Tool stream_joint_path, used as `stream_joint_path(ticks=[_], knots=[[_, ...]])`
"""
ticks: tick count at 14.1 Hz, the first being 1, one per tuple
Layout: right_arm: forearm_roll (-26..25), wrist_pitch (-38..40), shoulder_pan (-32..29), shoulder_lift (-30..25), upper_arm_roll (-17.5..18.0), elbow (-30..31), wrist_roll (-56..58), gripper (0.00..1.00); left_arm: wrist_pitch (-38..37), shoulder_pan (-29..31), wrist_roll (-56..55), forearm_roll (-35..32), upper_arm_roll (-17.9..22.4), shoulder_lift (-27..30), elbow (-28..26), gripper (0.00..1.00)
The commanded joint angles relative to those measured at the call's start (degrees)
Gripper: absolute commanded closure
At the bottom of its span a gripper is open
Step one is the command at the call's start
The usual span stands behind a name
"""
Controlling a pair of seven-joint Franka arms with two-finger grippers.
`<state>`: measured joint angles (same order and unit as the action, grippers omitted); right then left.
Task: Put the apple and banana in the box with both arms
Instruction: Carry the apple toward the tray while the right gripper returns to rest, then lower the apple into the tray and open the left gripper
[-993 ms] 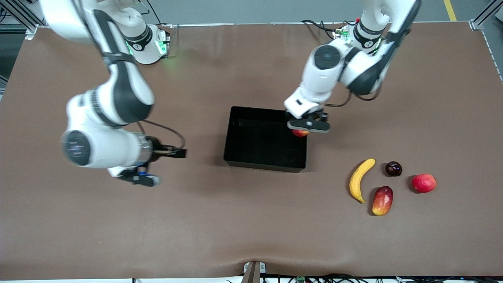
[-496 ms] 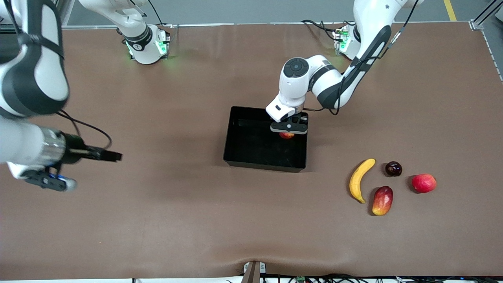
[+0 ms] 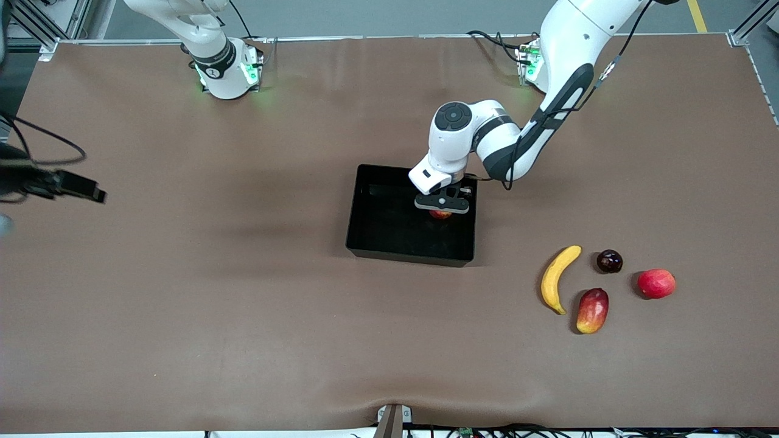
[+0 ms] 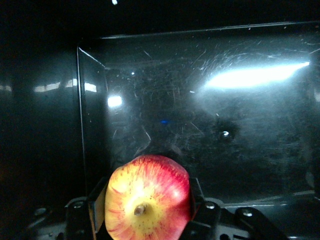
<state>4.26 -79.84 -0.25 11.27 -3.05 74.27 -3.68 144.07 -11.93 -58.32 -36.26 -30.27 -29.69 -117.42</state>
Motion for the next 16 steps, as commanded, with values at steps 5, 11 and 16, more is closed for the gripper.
stream_joint_path(ticks=[5, 11, 16], knots=[[-2.24, -3.13, -0.11, -17.25, 1.11, 18.80, 0.87, 0.00, 0.94, 0.07, -4.60, -2.41, 0.04, -1.25, 1.06, 0.00], [-3.56, -5.68, -0.02, -16.20, 1.91, 16.78, 1.39, 0.00, -0.80, 1.56, -4.26, -1.71, -0.05, 2.44, 3.33, 0.00], [-6.29, -5.41, -0.81, -16.11, 1.64, 17.13, 4.82, 0.00, -6.53, 1.91, -3.91, 1.97, -0.14, 1.57, 12.64, 0.00]])
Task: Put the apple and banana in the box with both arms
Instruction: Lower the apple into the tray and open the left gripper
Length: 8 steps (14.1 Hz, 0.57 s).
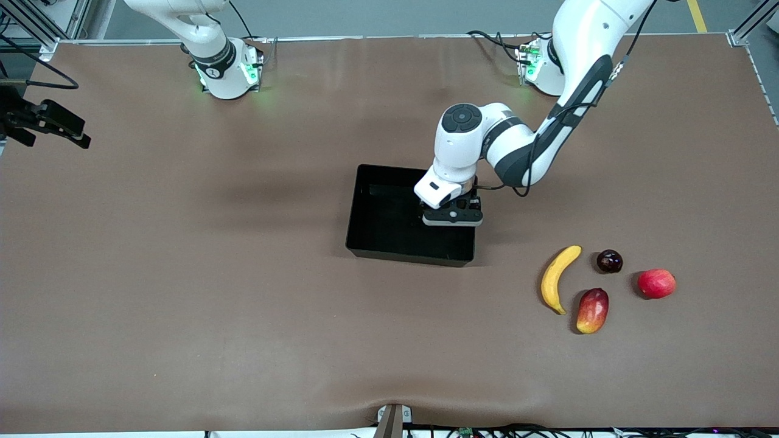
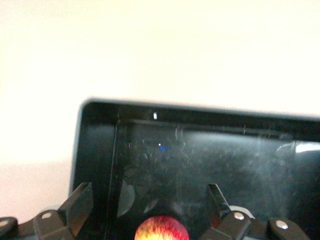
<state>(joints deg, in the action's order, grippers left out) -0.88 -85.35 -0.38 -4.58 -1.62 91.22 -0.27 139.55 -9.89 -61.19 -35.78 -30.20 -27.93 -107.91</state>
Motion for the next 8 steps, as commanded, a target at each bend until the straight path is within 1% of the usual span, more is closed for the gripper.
stream_joint_path(ticks=[1, 2, 3, 5, 6, 8], knots=[[-1.14, 0.09, -0.59, -0.25, 0.13, 0.18, 1.41, 0.00, -2.08, -0.05, -1.04, 2.28, -0.21, -0.63, 4.53, 0.00], [-1.14, 0.09, -0.33, -0.25, 0.22, 0.18, 1.41, 0.00, -2.78, -0.05, -1.04, 4.03, -0.12, -0.81, 5.94, 0.00], [-0.96, -0.08, -0.24, -0.25, 0.22, 0.18, 1.41, 0.00, -5.05, 0.04, -1.04, 5.61, -0.04, -0.99, 7.95, 0.00], [-0.52, -0.09, -0.06, -0.25, 0.22, 0.18, 1.41, 0.00, -10.06, 0.39, 1.58, 6.07, 0.14, -1.43, 11.12, 0.00], [-0.43, -0.08, -0.06, -0.25, 0.30, 0.18, 1.41, 0.00, -11.74, 1.70, 4.38, 5.98, 0.14, -1.43, 11.40, 0.00], [-0.43, 0.00, -0.06, -0.25, 0.30, 0.18, 1.41, 0.00, -11.93, 6.08, 10.27, 5.98, 0.14, -1.34, 10.97, 0.00]])
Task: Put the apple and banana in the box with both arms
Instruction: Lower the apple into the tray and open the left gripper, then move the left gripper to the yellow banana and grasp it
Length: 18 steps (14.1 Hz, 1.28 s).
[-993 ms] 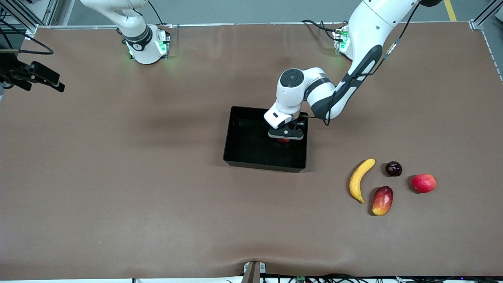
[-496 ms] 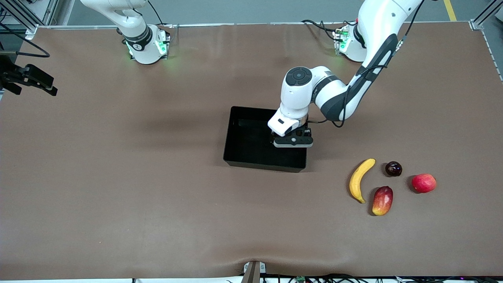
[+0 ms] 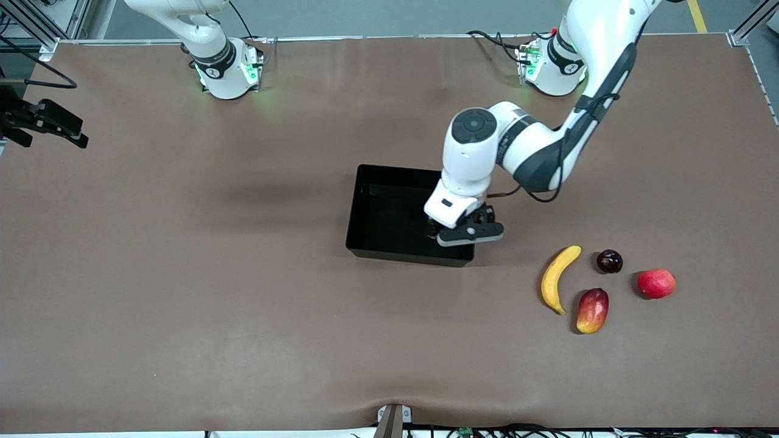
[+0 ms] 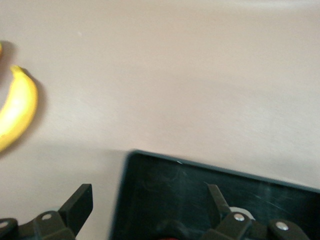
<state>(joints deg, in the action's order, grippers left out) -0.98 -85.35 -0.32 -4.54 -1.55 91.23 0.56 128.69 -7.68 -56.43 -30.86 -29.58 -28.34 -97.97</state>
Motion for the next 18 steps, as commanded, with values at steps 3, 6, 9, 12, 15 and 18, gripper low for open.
stream_joint_path(ticks=[3, 6, 9, 12, 15, 18], knots=[[-0.25, 0.09, -0.12, -0.29, 0.23, 0.26, 0.58, 0.00, -1.07, 10.12, 17.37, 1.07, -0.39, -2.33, 1.03, 0.00], [-0.25, 0.09, -0.20, -0.29, 0.23, 0.26, 0.58, 0.00, -0.90, 16.36, 30.80, 0.89, -0.47, -4.35, 1.03, 0.00], [-0.25, 0.01, -0.12, -0.29, 0.23, 0.26, 0.58, 0.00, 2.08, 20.50, 42.68, 0.80, -0.47, -8.48, 1.11, 0.00], [-0.25, -0.08, -0.20, -0.29, 0.23, 0.26, 0.58, 0.00, 3.06, 21.66, 49.73, 0.37, -0.39, -11.64, 1.29, 0.00], [-0.25, -0.17, -0.29, -0.21, 0.23, 0.26, 0.58, 0.00, 3.06, 21.75, 53.61, 0.01, 0.58, -13.67, 1.29, 0.00], [-0.16, -0.17, -0.29, -0.12, 0.23, 0.26, 0.58, 0.00, 3.06, 21.48, 56.77, -0.07, 1.89, -14.64, 1.03, 0.21]])
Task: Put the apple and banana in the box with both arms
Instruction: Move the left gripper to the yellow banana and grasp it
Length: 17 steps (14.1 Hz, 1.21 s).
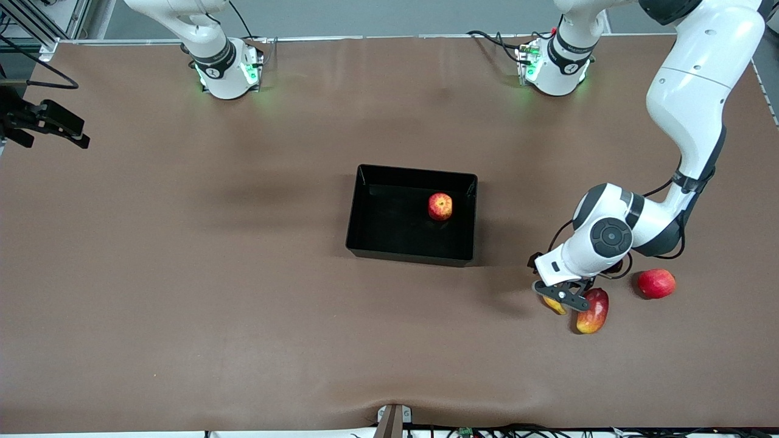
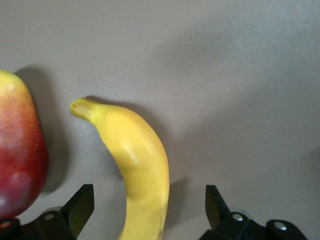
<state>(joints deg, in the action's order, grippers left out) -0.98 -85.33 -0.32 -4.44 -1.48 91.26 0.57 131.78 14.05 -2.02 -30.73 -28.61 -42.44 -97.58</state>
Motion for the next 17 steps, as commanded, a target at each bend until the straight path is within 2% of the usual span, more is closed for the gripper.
stream_joint_path(ticks=[1, 3, 4, 7, 9, 11, 15, 17], knots=[[0.01, -0.19, -0.30, -0.22, 0.16, 0.14, 0.57, 0.00, -0.03, -0.33, 2.55, -0.21, 1.01, -0.54, 0.55, 0.42], [0.01, -0.18, -0.39, -0.22, 0.16, 0.23, 0.57, 0.00, -0.12, -0.33, 2.46, -0.21, 1.02, -0.45, 0.46, 0.84], [0.10, -0.36, -0.39, -0.22, 0.16, 0.23, 0.66, 0.00, -0.12, -0.42, 2.55, -0.21, 1.01, -0.19, 0.46, 1.00], [0.10, -0.54, -0.12, -0.13, 0.25, 0.14, 1.79, 0.00, -0.56, -0.95, 2.46, 0.14, 0.14, 1.39, 1.07, 1.00], [0.10, -0.62, -0.47, -0.13, 0.16, 0.23, 3.29, 0.00, -1.96, -0.78, 2.11, 0.84, -2.40, 3.14, 1.33, 1.00], [0.97, -0.62, -0.56, -0.04, 0.16, 0.23, 3.56, 0.00, -8.87, -0.95, 1.41, 1.72, -6.08, 4.38, 4.91, 1.00], [1.07, -0.54, -0.65, -0.04, 0.07, 0.23, 3.56, 0.00, -17.87, -2.52, -9.81, 2.95, -13.65, 5.26, 10.03, 1.00], [1.07, -0.54, -0.65, -0.04, 0.07, 0.23, 3.56, 0.00, -18.93, -6.99, -16.31, 2.95, -14.01, 5.26, 11.00, 1.00]])
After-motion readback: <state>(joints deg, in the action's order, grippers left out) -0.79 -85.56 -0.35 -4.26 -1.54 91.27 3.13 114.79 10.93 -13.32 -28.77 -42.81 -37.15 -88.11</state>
